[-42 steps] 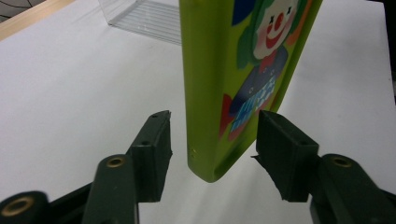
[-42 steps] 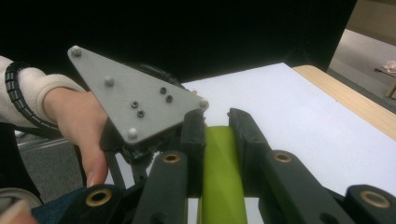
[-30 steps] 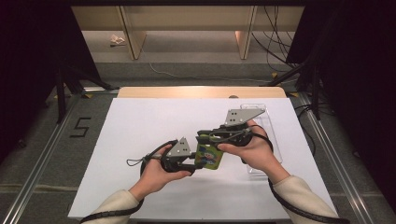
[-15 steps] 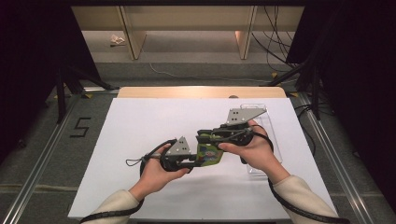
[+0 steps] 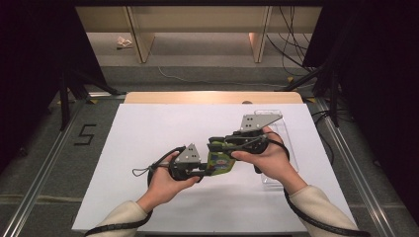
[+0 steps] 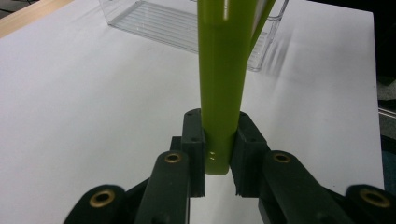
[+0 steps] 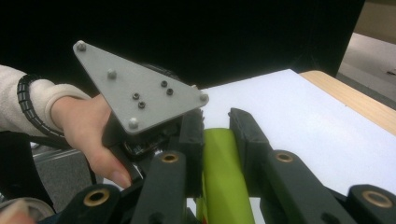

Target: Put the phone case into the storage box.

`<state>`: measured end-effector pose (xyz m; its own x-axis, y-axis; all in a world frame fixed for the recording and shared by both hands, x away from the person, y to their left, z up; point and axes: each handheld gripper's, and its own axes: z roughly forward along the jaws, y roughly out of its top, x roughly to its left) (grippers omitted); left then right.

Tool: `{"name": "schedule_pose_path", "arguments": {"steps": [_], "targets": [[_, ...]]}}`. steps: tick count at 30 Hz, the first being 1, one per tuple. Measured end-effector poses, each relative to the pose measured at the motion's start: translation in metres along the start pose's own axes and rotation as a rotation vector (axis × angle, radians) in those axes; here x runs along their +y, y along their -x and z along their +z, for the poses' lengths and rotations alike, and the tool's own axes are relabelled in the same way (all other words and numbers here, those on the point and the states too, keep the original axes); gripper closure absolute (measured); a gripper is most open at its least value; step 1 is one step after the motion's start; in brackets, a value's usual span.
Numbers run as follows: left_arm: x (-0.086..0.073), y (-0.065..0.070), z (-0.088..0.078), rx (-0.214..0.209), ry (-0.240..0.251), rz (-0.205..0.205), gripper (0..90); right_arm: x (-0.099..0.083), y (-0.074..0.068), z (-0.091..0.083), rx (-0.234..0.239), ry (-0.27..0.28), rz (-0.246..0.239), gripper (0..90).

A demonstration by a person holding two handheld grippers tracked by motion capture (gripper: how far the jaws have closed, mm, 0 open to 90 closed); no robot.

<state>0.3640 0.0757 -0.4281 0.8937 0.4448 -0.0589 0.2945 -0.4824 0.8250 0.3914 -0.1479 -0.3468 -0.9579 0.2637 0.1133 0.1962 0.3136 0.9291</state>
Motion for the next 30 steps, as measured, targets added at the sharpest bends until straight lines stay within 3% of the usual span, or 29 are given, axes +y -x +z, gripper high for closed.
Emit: {"name": "schedule_pose_path", "arguments": {"steps": [7,16,20,25,30], "targets": [[0.0006,-0.0001,-0.0013,-0.007,-0.001,-0.011,77.5,0.0003,-0.0002,-0.0004,-0.004,0.005,-0.011,74.3],[0.0015,-0.0003,-0.0031,0.014,-0.01,-0.005,77.6,-0.0007,0.0011,-0.0002,-0.026,0.012,-0.008,60.7],[0.0022,0.0001,-0.0035,0.028,-0.007,-0.001,77.6,-0.0014,0.002,-0.0001,-0.054,0.018,-0.011,50.3],[0.0025,-0.0007,-0.0048,0.046,-0.008,-0.013,77.6,-0.0036,0.0031,0.0022,-0.1,0.019,-0.01,29.3],[0.0017,-0.0019,-0.0055,0.061,-0.004,-0.032,77.6,-0.0047,0.0032,0.0022,-0.141,0.035,-0.017,18.7]]}}
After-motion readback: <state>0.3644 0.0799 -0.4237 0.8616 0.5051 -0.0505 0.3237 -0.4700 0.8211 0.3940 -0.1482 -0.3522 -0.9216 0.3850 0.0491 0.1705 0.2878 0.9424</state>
